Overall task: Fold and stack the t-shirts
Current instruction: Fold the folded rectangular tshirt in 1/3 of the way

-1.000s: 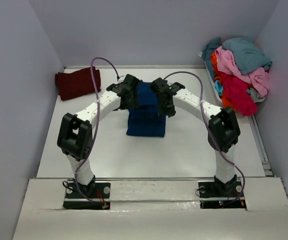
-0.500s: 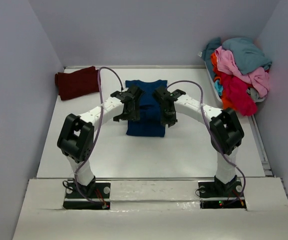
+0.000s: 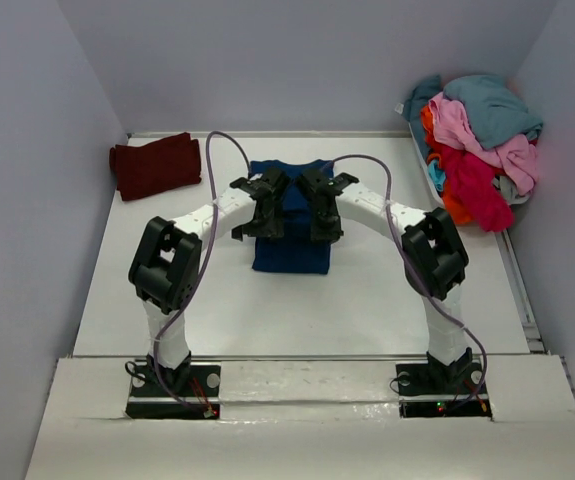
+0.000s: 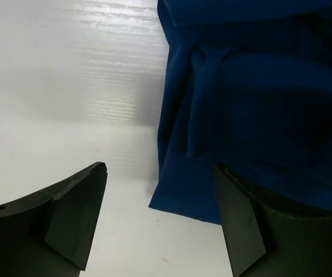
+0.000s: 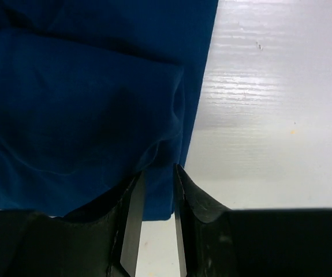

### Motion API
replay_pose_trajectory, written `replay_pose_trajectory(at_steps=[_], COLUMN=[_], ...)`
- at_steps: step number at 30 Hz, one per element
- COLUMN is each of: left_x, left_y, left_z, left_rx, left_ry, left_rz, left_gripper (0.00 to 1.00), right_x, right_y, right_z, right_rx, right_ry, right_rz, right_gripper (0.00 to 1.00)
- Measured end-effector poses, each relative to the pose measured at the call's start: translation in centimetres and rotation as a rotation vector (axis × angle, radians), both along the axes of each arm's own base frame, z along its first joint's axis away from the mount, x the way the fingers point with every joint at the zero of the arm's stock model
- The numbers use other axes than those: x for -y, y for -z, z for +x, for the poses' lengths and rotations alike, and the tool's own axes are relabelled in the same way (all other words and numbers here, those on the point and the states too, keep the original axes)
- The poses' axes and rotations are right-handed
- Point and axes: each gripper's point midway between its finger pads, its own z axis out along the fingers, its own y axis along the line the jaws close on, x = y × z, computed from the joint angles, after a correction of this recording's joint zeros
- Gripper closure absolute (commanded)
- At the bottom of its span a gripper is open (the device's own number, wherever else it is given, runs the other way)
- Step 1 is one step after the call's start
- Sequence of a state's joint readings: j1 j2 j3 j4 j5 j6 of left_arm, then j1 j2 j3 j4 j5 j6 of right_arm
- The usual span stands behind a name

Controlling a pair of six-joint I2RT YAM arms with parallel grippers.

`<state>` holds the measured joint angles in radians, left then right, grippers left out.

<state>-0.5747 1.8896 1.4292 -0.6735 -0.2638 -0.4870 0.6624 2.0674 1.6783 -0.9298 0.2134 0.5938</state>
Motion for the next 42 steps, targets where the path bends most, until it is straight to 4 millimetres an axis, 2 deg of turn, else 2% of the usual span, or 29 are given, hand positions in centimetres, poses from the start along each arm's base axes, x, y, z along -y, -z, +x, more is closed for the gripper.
replay_pose_trajectory(at_steps=[10,20,28,32,36,39,42], left_x=[0.4,0.3,1.2,1.3,1.0,0.8,0.2], left_y=[-1.0,-0.6,-1.4,-2.0,-2.7,-3.1,-3.2], left_z=[1.5,3.6,7.1,9.4,11.7,12.6,12.6], left_rx=[0.034,0.030,0.074,0.105,0.136,0.150,0.150], left_ry=[0.004,-0.010,-0.018,-0.041,-0.067,-0.080,-0.089], left_rz=[-0.013,-0.001,-0.016,-0.030,-0.040,-0.044,-0.035], left_gripper=[0.15,0.15,0.15,0.15,0.15,0.15,0.15], right_x=[-1.8,-1.5,-0.8,-0.9,-1.0,-1.4,-1.3], right_y=[-2.7,-1.9,-1.3,-2.4,-4.6,-6.1,-6.5], right_z=[3.3,5.8,9.0,10.4,12.1,13.0,13.0], right_rx=[0.091,0.101,0.119,0.154,0.209,0.248,0.251], right_ry=[-0.019,-0.025,-0.010,-0.008,-0.001,0.000,0.000], right_rz=[0.022,0.002,-0.001,0.010,0.034,0.049,0.049], right_gripper=[0.67,0.67,0.64,0.62,0.61,0.62,0.63])
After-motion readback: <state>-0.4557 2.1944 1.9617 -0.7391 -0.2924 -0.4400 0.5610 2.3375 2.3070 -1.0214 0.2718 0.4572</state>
